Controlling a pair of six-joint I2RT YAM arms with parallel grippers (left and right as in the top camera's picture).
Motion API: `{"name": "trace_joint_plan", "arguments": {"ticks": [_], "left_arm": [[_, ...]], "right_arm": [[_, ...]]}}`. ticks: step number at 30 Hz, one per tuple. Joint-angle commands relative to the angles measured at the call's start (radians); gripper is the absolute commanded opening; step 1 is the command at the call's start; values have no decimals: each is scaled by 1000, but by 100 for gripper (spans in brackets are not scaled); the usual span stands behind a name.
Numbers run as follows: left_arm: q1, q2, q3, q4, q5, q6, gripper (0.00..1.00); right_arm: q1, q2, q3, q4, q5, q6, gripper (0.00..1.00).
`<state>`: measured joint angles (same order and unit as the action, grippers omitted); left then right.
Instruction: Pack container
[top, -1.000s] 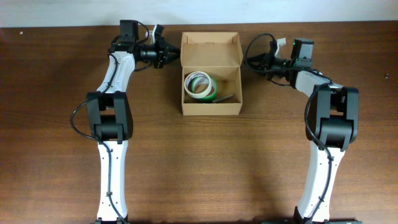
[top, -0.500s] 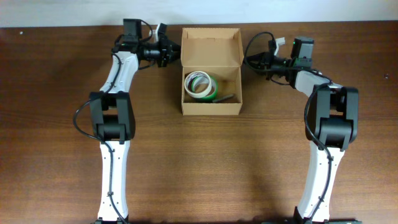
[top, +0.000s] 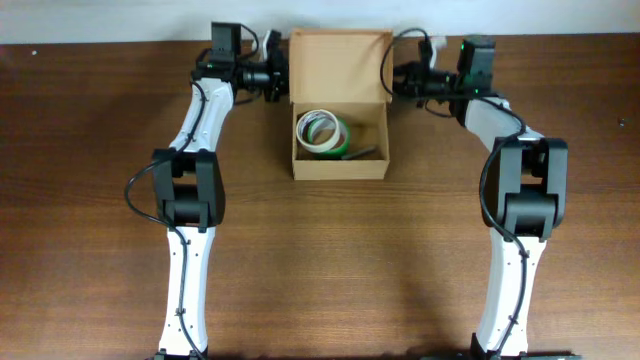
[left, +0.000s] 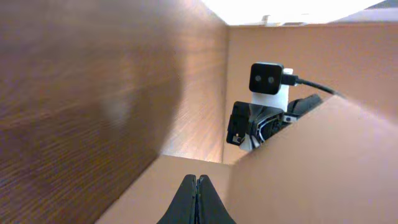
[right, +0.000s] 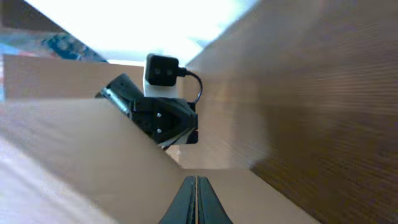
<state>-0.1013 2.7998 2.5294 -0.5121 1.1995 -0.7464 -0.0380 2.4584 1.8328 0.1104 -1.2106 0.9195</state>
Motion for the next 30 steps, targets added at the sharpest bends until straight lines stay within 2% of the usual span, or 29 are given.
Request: {"name": "trace_joint_plan", "arguments": {"ticks": [1,7,11,17,20,30], "left_arm": [[8,16,98,-6,0,-1,2],[8,16,196,-144,-38,48,2],[5,14,316,-415,-177,212,2],[2,14,437,-665,-291,335,1],[-8,14,488,-767,-355,378,2],[-78,12,610,-1052,-514,495,2]], "right_arm": [[7,0,82,-30,-41,2,4],[25,-1,151,-111,-58,6,4],[44,-6,206,-233,-11,5,4],[64,-17,278,-399,37,-30,4],[71,-34,312,-536,95,-119,4],[82,-146,469,-1137,415,-568,4]]}}
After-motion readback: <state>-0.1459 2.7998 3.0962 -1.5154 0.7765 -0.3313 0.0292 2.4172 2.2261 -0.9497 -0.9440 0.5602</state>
